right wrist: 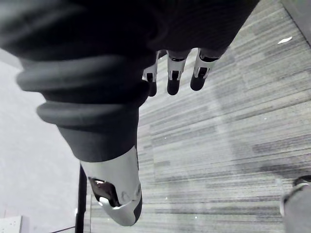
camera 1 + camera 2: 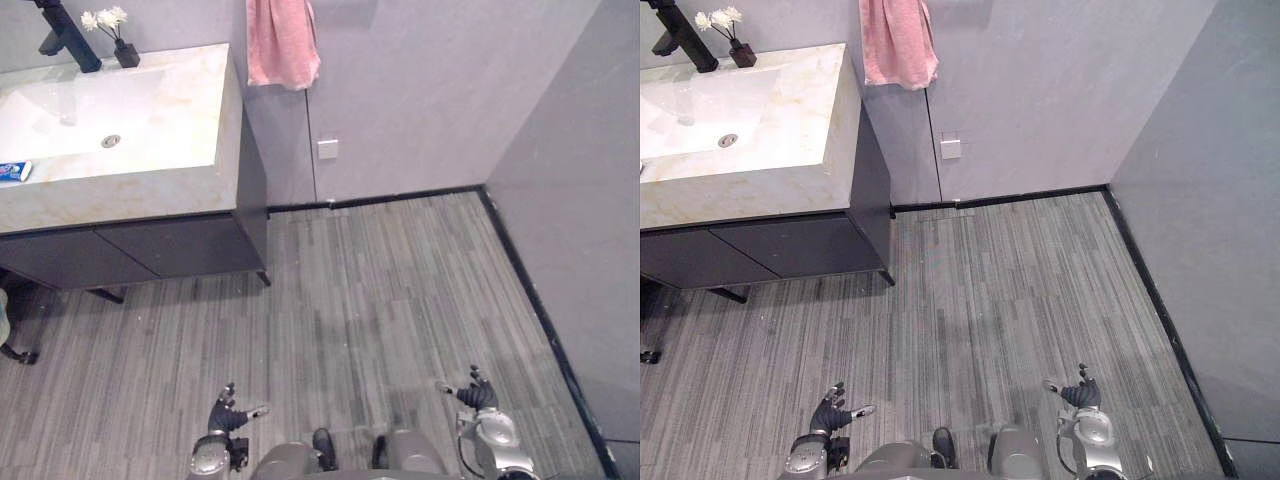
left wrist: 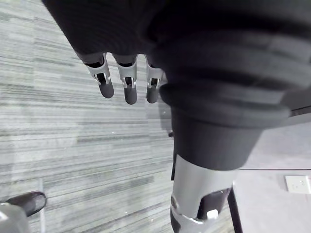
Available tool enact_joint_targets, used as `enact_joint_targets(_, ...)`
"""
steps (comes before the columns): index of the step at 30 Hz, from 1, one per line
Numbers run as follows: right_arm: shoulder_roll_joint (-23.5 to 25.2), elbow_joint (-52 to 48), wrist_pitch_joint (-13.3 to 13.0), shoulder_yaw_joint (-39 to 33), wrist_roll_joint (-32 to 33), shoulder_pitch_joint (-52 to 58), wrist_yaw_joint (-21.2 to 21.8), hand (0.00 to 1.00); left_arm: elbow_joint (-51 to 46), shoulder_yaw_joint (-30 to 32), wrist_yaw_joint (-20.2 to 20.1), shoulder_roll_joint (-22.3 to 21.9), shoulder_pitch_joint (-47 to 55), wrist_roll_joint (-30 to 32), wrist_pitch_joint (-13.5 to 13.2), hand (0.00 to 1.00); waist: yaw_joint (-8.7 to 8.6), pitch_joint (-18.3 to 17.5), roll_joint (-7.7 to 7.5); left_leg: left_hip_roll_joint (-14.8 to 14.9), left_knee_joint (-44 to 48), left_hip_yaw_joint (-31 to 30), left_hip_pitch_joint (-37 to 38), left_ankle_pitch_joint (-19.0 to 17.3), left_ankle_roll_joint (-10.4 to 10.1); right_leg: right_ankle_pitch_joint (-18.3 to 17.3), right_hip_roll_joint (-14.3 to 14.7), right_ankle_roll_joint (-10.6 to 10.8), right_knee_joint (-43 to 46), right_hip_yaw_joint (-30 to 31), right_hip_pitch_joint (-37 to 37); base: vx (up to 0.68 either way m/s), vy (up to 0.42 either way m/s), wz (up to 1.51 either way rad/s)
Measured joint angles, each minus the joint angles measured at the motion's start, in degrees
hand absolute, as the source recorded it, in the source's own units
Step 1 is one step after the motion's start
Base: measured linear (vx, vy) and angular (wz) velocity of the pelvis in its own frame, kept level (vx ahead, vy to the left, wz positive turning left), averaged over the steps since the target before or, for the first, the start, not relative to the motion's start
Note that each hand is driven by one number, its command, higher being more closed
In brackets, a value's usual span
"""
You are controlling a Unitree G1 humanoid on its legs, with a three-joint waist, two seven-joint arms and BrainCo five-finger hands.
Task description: Organize washtable
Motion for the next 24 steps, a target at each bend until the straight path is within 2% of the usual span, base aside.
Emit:
enact_joint_targets(3, -1.44, -2.31, -0.03, 0.96, 0.4, -1.06, -0.54, 0.0, -0.32, -0.04, 0.8, -0.19, -2.23, -0.76, 0.0, 0.0, -0.66, 1.71, 1.45, 2.19, -1.9, -1.19, 3.0, -0.55, -1.11, 2.14, 2.4, -0.66, -7.49, -0.75, -3.85, 0.4, -0.039, 0.27)
enact_joint_targets(4, -1.93, -3.95, -0.04, 1.4, 0.39, -1.08, -0.54, 0.0, -1.22, -0.07, 0.98, -0.09, -2.67, -1.07, -0.06, 0.0, -0.8, 2.13, 1.23, 2.64, -2.38, -1.53, 4.46, -0.85, -2.65, 6.23, 3.61, -1.14, -13.17, -0.7, -5.06, 0.46, -0.077, 0.26)
enact_joint_targets(5, -2.1, -5.08, -0.21, 1.41, 0.39, -0.73, -0.56, 0.0, -1.47, -0.08, 0.96, 0.15, -2.56, -1.09, -0.18, 0.0, -1.01, 1.98, 0.39, 2.48, -2.72, -2.14, 6.35, -1.66, -4.24, 11.19, 4.02, -2.73, -17.38, 0.36, -5.49, 0.48, -0.102, 0.36)
enact_joint_targets(6, -2.14, -5.66, -0.24, 1.41, 0.39, -0.26, -0.56, 0.0, -1.47, -0.07, 0.96, 0.2, -2.54, -1.08, -0.19, 0.0, -1.36, 1.75, -0.3, 2.31, -2.69, -2.51, 7.52, -2.34, -5.32, 13.86, 3.78, -3.74, -18.42, 0.38, -5.52, 0.67, -0.201, 0.53)
enact_joint_targets(7, -2.68, -6.04, -0.18, 1.4, 0.38, 0.31, -0.53, 0.0, -1.42, 0.07, 0.97, -0.85, -2.08, -1.08, -0.18, 0.0, -2.44, 1.29, 0.35, 3.97, -0.25, -3.73, 8.74, -3.21, -7.3, 17.46, 3.95, -6.88, -14.83, -0.74, -5.78, 0.57, -0.196, 0.4)
enact_joint_targets(9, -2.66, -6.92, -0.5, 1.51, 0.38, -0.01, -0.5, 0.0, -1.42, -0.01, 0.88, -1.34, -2.29, -1.08, -0.24, 0.0, -2.54, 1.21, 0.5, 5.32, 8.87, -3.86, 4.66, -1.93, -9.54, 14.16, 4.4, -8.2, -15.03, -1.22, -4.42, 0.61, -0.268, 0.23)
enact_joint_targets(10, -2.87, -7.17, -0.6, 1.78, 0.38, 0.0, -0.5, 0.0, -1.47, 0.01, 0.82, -1.98, -2.25, -1.09, -0.25, 0.0, -2.63, 1.68, 1.31, 7.2, 20.75, -3.71, 0.29, 0.88, -11.71, 13.0, 5.66, -8.77, -17.27, -1.67, -0.99, 0.67, -0.308, 0.15)
enact_joint_targets(11, -2.82, -7.13, -0.55, 2.41, 0.38, 0.2, -0.48, 0.0, -1.47, 0.03, 0.79, -2.16, -1.9, -1.09, -0.25, 0.0, -2.54, 2.28, 1.63, 9.58, 30.73, -3.85, -2.83, 2.19, -11.68, 12.66, 7.01, -9.29, -19.8, -1.66, 2.96, 0.55, -0.23, 0.03)
enact_joint_targets(12, -2.56, -7.13, -0.6, 3.23, 0.38, 0.6, -0.48, 0.0, -1.47, 0.13, 0.77, -2.19, -1.39, -1.1, -0.22, 0.0, -2.29, 2.44, 1.71, 11.68, 39.68, -3.35, -5.19, 1.89, -11.32, 12.34, 8.26, -9.79, -22.49, -1.59, 7.37, 0.44, -0.164, -0.05)
enact_joint_targets(13, -2.55, -7.16, -0.66, 3.9, 0.38, 0.89, -0.44, 0.0, -1.47, 0.15, 0.71, -2.19, -1.22, -1.15, -0.22, 0.0, -2.17, 2.57, 1.58, 12.89, 44.53, -2.79, -6.72, 1.57, -10.78, 12.08, 8.78, -10.19, -24.17, -1.51, 10.26, 0.43, -0.146, -0.11)
enact_joint_targets(14, -2.46, -7.17, -0.81, 4.32, 0.39, 1.19, -0.45, 0.0, -1.49, 0.15, 0.67, -2.24, -1.23, -1.26, -0.21, 0.0, -1.61, 2.94, 0.94, 14.35, 50.77, -1.51, -9.78, 0.47, -8.9, 11.65, 9.24, -10.59, -27.19, -0.8, 15.27, 0.49, -0.162, -0.18)
enact_joint_targets(15, -2.44, -7.17, -0.98, 4.24, 0.43, 1.1, -0.5, 0.0, -1.56, 0.14, 0.64, -2.25, -1.41, -1.41, -0.21, 0.0, -0.6, 3.21, 0.36, 14.77, 51.5, -0.07, -13.3, -0.41, -7.68, 11.47, 9.08, -10.66, -29.99, 0.37, 18.83, 0.46, -0.139, -0.27)
enact_joint_targets(16, -2.57, -7.17, -1.13, 4.2, 0.45, 1.04, -0.51, 0.0, -1.58, 0.12, 0.62, -2.29, -1.58, -1.45, -0.21, 0.0, -0.31, 3.31, 0.18, 14.6, 50.39, 0.38, -15.46, -0.81, -7.43, 11.46, 8.98, -10.64, -31.33, 0.88, 20.26, 0.47, -0.079, -0.41)
enact_joint_targets(17, -2.46, -6.91, -1.1, 3.45, 0.52, 0.54, -0.5, 0.0, -1.64, 0.27, 0.57, -2.38, -1.81, -1.53, -0.17, 0.0, 0.19, 3.61, 0.11, 13.7, 43.74, 1.08, -19.9, -1.63, -6.71, 11.32, 8.47, -10.38, -33.32, 1.73, 22.81, 0.38, -0.014, -0.34)
enact_joint_targets(19, -1.99, -6.83, -1.08, 2.24, 0.57, 0.03, -0.5, 0.0, -1.63, 0.35, 0.41, -2.79, -1.82, -1.52, -0.08, 0.0, 0.43, 4.11, -0.51, 10.57, 31.73, 0.85, -22.2, -1.36, -7.08, 10.48, 6.88, -9.2, -34.23, 2.34, 25.07, 0.39, 0.048, -0.33)
enact_joint_targets(20, -1.89, -6.6, -1.14, 1.27, 0.8, 0.17, -0.53, 0.0, -1.76, 0.34, 0.3, -3.5, -2.11, -1.52, -0.09, 0.0, 0.74, 4.19, -0.63, 7.84, 20.1, 0.26, -22.96, 0.35, -8.4, 9.86, 5.68, -8.2, -35.43, 2.82, 26.75, 0.47, 0.135, -0.45)
enact_joint_targets(21, -2.42, -6.06, -1.16, 0.81, 0.94, 0.94, -0.58, 0.0, -1.8, 0.26, 0.21, -4.3, -1.79, -1.53, -0.09, 0.0, 1.1, 3.98, 0.24, 6.07, 8.64, -1.63, -22.97, 4.75, -9.1, 8.86, 5.91, -6.86, -36.76, 3.71, 27.86, 0.47, 0.166, -0.48)
enact_joint_targets(22, -2.82, -5.98, -1.11, 0.87, 0.93, 1.37, -0.58, 0.0, -1.74, 0.16, 0.17, -4.54, -1.51, -1.52, -0.08, 0.0, 1.21, 3.57, 1.28, 6.03, 5.52, -2.94, -23.2, 6.65, -8.31, 7.75, 6.47, -6.16, -37.1, 4.13, 28.72, 0.43, 0.233, -0.51)
enact_joint_targets(23, -2.56, -5.46, -0.87, 0.88, 0.92, 1.76, -0.6, 0.0, -1.01, 0.26, -0.05, -4.55, -0.9, -1.53, -0.04, 0.0, 1.28, 2.96, 2.33, 5.61, 6.88, -5.24, -23.44, 14.1, -4.69, 5.35, 6.65, -5.08, -36.23, 5.2, 30.18, 0.47, 0.257, -0.38)
enact_joint_targets(24, -1.43, -5.14, -0.62, 1.22, 0.91, 2.47, -0.57, 0.0, -0.95, 0.66, -0.05, -4.1, -0.51, -1.52, 0.02, 0.0, 1.29, 2.25, 0.55, 4.07, 9.58, -4.65, -23.61, 13.13, -2.95, 2.51, 4.29, -3.9, -33.32, 5.96, 30.02, 0.5, 0.238, -0.29)
